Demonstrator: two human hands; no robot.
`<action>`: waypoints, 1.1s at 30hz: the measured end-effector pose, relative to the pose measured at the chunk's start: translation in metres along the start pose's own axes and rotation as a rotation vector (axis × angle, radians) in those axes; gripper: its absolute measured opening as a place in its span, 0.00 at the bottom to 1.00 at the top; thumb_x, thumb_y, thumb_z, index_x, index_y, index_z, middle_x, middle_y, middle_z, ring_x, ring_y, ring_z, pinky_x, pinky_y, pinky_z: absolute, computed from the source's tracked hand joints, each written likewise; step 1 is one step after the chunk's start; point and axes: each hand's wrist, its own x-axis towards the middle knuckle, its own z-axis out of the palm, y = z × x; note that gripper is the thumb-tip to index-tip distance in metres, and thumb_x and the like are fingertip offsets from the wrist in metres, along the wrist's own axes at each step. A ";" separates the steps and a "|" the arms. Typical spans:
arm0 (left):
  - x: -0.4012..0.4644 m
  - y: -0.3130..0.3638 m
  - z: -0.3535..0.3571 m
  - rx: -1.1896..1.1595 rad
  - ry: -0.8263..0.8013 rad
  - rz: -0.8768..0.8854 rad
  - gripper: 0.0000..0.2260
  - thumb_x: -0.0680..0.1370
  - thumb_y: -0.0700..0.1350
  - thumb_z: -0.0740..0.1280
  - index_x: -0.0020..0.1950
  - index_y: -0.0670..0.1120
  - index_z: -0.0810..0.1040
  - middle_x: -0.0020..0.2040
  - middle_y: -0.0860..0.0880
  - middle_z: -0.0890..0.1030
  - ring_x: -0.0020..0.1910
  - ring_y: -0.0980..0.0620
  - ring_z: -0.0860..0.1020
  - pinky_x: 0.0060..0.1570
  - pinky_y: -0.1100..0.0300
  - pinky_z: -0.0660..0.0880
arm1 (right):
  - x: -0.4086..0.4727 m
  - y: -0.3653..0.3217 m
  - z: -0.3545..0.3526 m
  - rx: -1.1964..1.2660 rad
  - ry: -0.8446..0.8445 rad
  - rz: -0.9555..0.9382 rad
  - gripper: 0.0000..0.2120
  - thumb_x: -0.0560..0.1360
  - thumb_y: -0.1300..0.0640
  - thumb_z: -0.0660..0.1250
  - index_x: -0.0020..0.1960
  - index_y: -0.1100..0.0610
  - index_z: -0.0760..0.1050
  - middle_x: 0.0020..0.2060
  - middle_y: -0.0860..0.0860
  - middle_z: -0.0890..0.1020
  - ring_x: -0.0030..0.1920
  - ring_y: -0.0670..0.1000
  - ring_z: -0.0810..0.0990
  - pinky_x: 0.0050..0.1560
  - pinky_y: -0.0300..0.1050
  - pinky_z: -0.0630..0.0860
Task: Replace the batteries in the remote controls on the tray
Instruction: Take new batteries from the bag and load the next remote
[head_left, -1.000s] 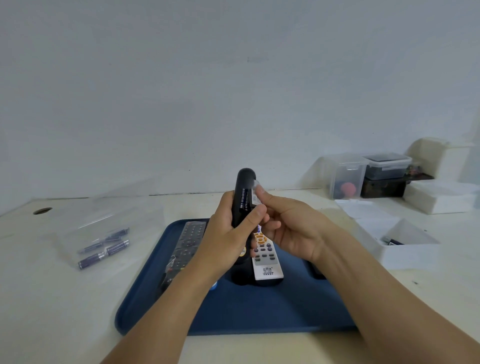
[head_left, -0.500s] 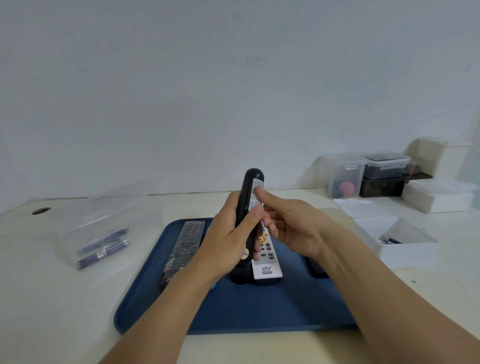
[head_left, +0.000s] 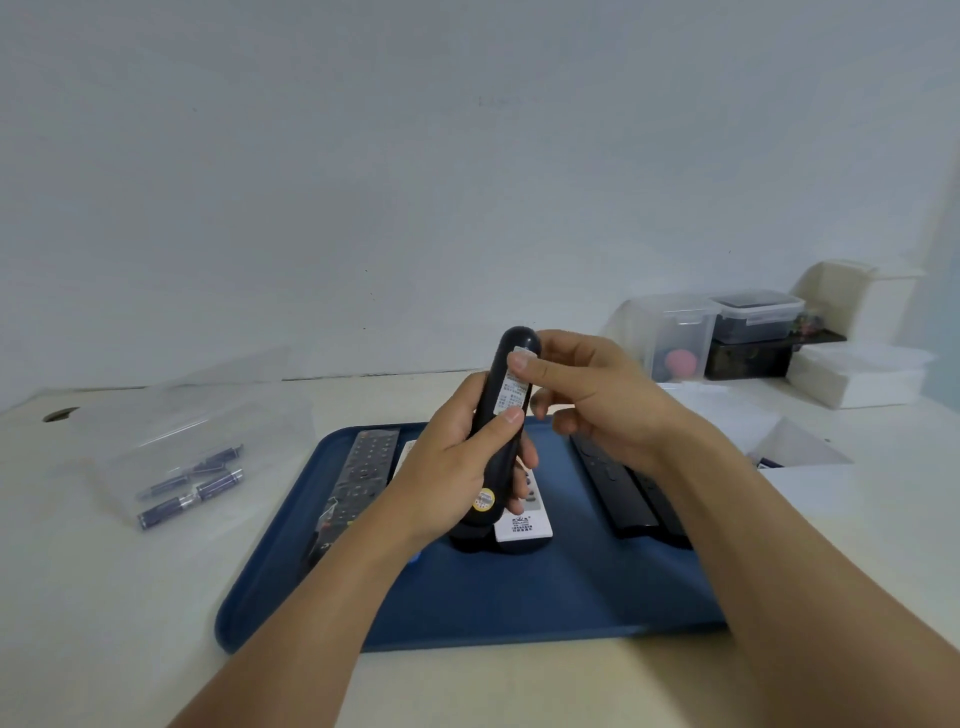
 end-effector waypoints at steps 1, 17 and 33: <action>0.000 0.000 0.001 0.014 -0.006 0.004 0.07 0.85 0.45 0.62 0.62 0.47 0.73 0.42 0.41 0.82 0.35 0.43 0.80 0.35 0.50 0.79 | -0.002 -0.004 -0.001 -0.047 -0.014 -0.049 0.07 0.76 0.55 0.72 0.50 0.58 0.81 0.39 0.52 0.83 0.33 0.47 0.76 0.29 0.36 0.71; 0.010 -0.037 -0.025 1.134 -0.045 0.024 0.21 0.81 0.58 0.61 0.71 0.50 0.74 0.65 0.54 0.76 0.64 0.54 0.74 0.64 0.54 0.72 | -0.012 0.002 -0.013 -1.196 0.030 -0.085 0.11 0.65 0.58 0.75 0.44 0.53 0.75 0.36 0.45 0.75 0.32 0.45 0.73 0.29 0.40 0.68; 0.012 -0.041 -0.030 1.227 0.010 0.002 0.20 0.82 0.47 0.63 0.75 0.49 0.70 0.69 0.51 0.74 0.67 0.51 0.73 0.68 0.52 0.70 | -0.016 0.000 0.015 -1.183 -0.088 0.050 0.18 0.67 0.41 0.77 0.44 0.55 0.80 0.40 0.50 0.83 0.39 0.49 0.80 0.36 0.42 0.74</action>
